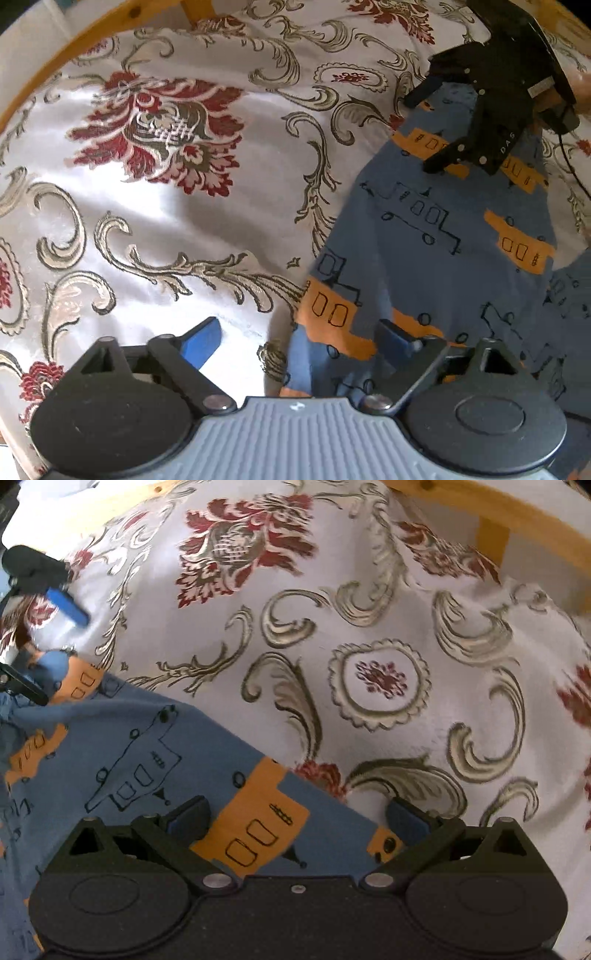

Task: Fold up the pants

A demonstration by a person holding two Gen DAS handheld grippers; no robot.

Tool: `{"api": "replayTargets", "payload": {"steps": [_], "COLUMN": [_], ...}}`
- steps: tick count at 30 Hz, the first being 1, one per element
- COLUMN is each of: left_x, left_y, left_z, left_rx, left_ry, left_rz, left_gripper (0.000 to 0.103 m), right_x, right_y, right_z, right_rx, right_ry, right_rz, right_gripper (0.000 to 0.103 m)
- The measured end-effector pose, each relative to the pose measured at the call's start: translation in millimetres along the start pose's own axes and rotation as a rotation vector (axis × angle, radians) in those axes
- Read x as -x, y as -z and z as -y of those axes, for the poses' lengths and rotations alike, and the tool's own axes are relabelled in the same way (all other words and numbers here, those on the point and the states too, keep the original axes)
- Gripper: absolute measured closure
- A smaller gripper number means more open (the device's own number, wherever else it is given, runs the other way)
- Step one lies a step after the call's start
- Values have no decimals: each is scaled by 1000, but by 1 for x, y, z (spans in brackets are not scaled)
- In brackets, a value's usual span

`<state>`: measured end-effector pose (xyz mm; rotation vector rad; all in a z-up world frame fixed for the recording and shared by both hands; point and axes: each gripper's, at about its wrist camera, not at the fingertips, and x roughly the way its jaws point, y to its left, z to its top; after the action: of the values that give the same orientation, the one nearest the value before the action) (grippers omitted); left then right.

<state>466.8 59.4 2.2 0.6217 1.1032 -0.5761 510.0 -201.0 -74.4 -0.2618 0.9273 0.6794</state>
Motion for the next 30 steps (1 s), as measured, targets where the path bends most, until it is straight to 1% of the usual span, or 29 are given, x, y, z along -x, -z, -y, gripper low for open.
{"api": "replayTargets", "payload": {"steps": [1, 2, 4, 5, 6, 7, 8, 9, 10, 11, 12, 13, 15, 16, 17, 20, 25, 30], "left_x": [0, 1, 0, 0, -1, -3, -4, -6, -7, -8, -8, -8, -6, -5, -3, 4, 17, 41], "left_y": [0, -1, -1, -2, -2, -1, -1, -1, 0, 0, 1, 1, 2, 2, 3, 6, 12, 21], "left_z": [-2, -5, -11, -14, -16, -16, -16, -14, -11, -8, -5, -4, -3, -1, 2, 6, 15, 33], "left_rx": [8, 20, 52, 69, 82, 89, 89, 82, 67, 49, 41, 47, 69, 72, 74, 94, 132, 111], "left_ry": [12, 22, 37, 45, 50, 58, 63, 65, 60, 41, 22, 13, 0, -10, -27, -68, -140, -232], "left_rz": [-3, -5, -12, -18, -27, -38, -49, -58, -62, -62, -63, -62, -54, -43, -31, 6, 66, 149], "left_gripper": [22, 24, 38, 44, 54, 61, 64, 67, 73, 80, 90, 94, 100, 101, 101, 102, 102, 102], "right_x": [2, 3, 5, 6, 6, 7, 6, 6, 6, 6, 6, 7, 8, 10, 12, 21, 47, 83], "right_y": [0, 0, 0, 0, 0, -1, -1, -2, -1, -1, -2, -2, -2, -1, -1, 1, 12, 28], "right_z": [0, 0, -1, -2, -1, -1, -1, -1, -2, -2, -2, -4, -9, -12, -13, -18, -33, -52], "right_rx": [5, 13, 32, 36, 36, 36, 37, 39, 39, 38, 39, 44, 69, 79, 80, 81, 91, 93], "right_ry": [3, 10, 23, 26, 25, 29, 33, 35, 35, 34, 32, 34, 47, 63, 81, 118, 151, 185], "right_rz": [1, 1, 3, 3, 5, 6, 7, 8, 8, 7, 5, 4, 1, 5, 10, 32, 95, 168], "right_gripper": [6, 9, 14, 19, 24, 26, 30, 37, 42, 52, 62, 66, 83, 88, 95, 103, 103, 103]}}
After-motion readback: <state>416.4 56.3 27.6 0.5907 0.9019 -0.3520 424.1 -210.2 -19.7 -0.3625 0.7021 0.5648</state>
